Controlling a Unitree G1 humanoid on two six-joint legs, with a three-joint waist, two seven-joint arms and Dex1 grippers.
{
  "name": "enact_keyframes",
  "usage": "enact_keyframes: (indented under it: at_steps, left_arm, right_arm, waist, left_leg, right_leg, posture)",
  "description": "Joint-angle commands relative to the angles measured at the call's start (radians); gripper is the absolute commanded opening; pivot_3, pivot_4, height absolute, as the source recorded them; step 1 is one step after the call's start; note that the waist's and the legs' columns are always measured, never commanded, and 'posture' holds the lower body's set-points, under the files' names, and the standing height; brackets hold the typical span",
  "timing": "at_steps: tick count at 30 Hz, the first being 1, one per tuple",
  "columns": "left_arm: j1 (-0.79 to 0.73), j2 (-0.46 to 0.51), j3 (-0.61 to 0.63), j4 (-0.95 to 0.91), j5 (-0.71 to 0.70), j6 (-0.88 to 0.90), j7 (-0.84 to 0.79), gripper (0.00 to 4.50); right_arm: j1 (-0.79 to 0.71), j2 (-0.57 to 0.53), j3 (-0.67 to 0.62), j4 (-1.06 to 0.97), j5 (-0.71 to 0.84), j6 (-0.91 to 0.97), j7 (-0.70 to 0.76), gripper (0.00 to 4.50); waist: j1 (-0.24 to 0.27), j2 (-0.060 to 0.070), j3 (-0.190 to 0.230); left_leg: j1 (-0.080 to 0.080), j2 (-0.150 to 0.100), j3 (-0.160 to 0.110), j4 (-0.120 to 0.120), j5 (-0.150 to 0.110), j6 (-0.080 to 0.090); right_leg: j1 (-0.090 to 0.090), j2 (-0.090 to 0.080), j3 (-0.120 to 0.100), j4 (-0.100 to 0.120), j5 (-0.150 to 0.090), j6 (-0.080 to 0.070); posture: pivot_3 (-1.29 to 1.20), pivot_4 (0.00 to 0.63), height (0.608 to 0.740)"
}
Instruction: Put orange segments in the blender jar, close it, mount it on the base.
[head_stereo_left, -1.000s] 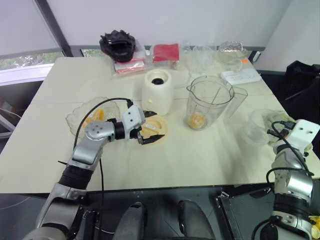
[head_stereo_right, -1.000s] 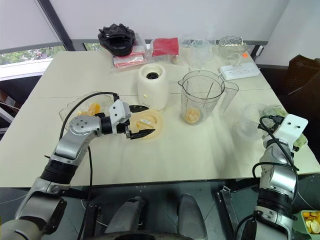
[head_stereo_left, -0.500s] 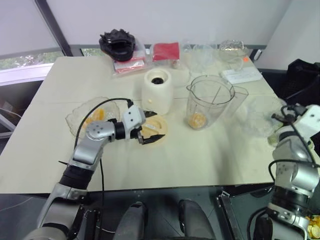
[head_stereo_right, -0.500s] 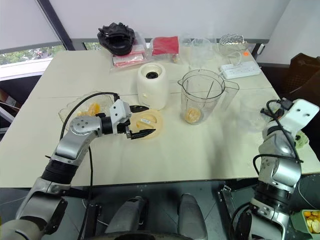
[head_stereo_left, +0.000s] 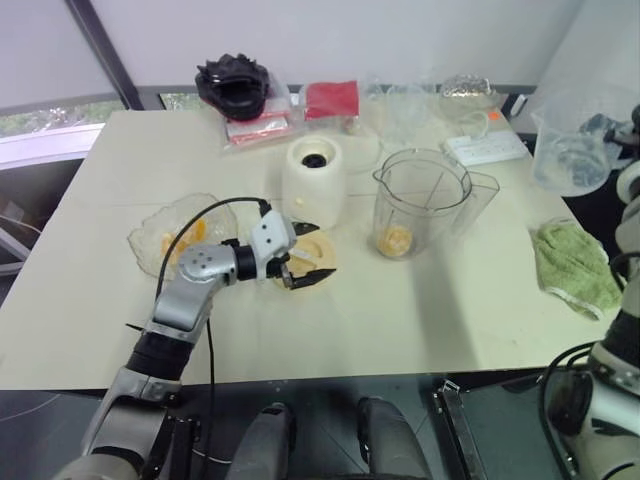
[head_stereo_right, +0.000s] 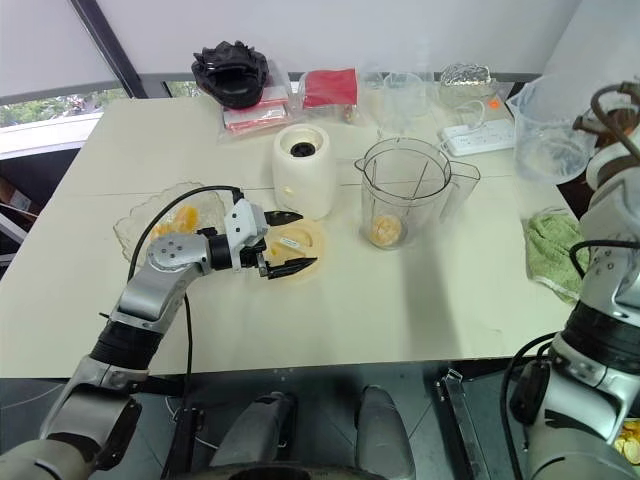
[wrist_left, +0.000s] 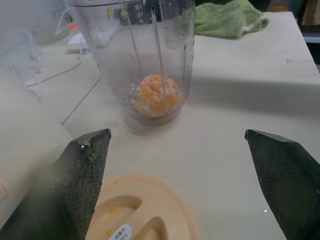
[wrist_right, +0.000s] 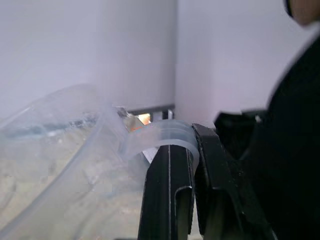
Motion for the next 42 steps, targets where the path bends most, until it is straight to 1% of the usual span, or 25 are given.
enact_keyframes:
  at_steps: [1, 9, 21, 28, 34, 39, 42]
  left_arm:
    - [0.0, 0.0, 0.012, -0.023, -0.006, -0.025, 0.011, 4.5]
    - [0.002, 0.003, 0.012, -0.021, -0.005, -0.033, 0.02, 4.5]
    - [0.001, 0.005, 0.003, -0.015, 0.002, -0.045, 0.016, 4.5]
    - [0.0, 0.007, -0.002, -0.008, 0.007, -0.052, 0.015, 4.5]
    - [0.004, 0.004, -0.007, -0.007, 0.01, -0.053, 0.018, 4.5]
    - [0.006, 0.003, -0.005, -0.008, 0.005, -0.045, 0.02, 4.5]
    - [0.006, 0.005, -0.005, -0.009, 0.004, -0.043, 0.018, 4.5]
  right_arm:
    - [-0.059, -0.072, 0.055, -0.039, -0.031, -0.001, 0.06, 0.03]
    - [-0.057, -0.141, 0.163, -0.092, -0.109, -0.009, 0.148, 0.03]
    - [0.017, -0.218, 0.288, -0.159, -0.284, -0.109, 0.264, 0.03]
    - [0.032, -0.208, 0.294, -0.163, -0.334, -0.135, 0.296, 0.03]
    - [0.067, -0.221, 0.314, -0.154, -0.406, -0.205, 0.329, 0.03]
    - [0.078, -0.207, 0.31, -0.152, -0.436, -0.229, 0.347, 0.03]
    - [0.078, -0.181, 0.292, -0.154, -0.432, -0.208, 0.345, 0.03]
  waist:
    - [0.0, 0.0, 0.0]
    - [0.003, 0.0, 0.0]
    - [0.003, 0.0, 0.0]
    - [0.004, 0.0, 0.0]
    - [0.004, 0.0, 0.0]
    - [0.003, 0.0, 0.0]
    - [0.003, 0.0, 0.0]
  left_leg:
    - [-0.002, 0.0, 0.0, 0.0, 0.0, 0.0]
    - [-0.007, 0.0, 0.0, 0.001, 0.0, 0.0]
    - [-0.008, 0.0, 0.0, 0.002, 0.0, 0.0]
    - [-0.008, 0.0, 0.0, 0.002, 0.0, 0.0]
    - [-0.008, 0.0, 0.0, 0.002, 0.0, 0.0]
    - [-0.008, 0.0, 0.0, 0.002, 0.0, 0.0]
    - [-0.008, 0.0, 0.0, 0.002, 0.0, -0.001]
  right_leg:
    - [-0.002, 0.0, 0.0, 0.0, 0.0, 0.0]
    - [-0.007, 0.0, 0.0, -0.001, 0.0, 0.0]
    - [-0.007, 0.0, 0.0, 0.0, 0.0, 0.0]
    - [-0.007, 0.0, 0.0, 0.0, 0.0, 0.0]
    - [-0.007, 0.0, 0.0, 0.0, 0.0, 0.0]
    - [-0.007, 0.0, 0.0, 0.0, 0.0, 0.0]
    - [-0.007, 0.0, 0.0, 0.0, 0.001, 0.0]
  posture:
    - [0.0, 0.15, 0.74]
    - [0.0, 0.15, 0.74]
    - [0.0, 0.15, 0.74]
    - [0.0, 0.15, 0.74]
    - [0.0, 0.15, 0.74]
    - [0.0, 0.15, 0.74]
    - [0.0, 0.15, 0.74]
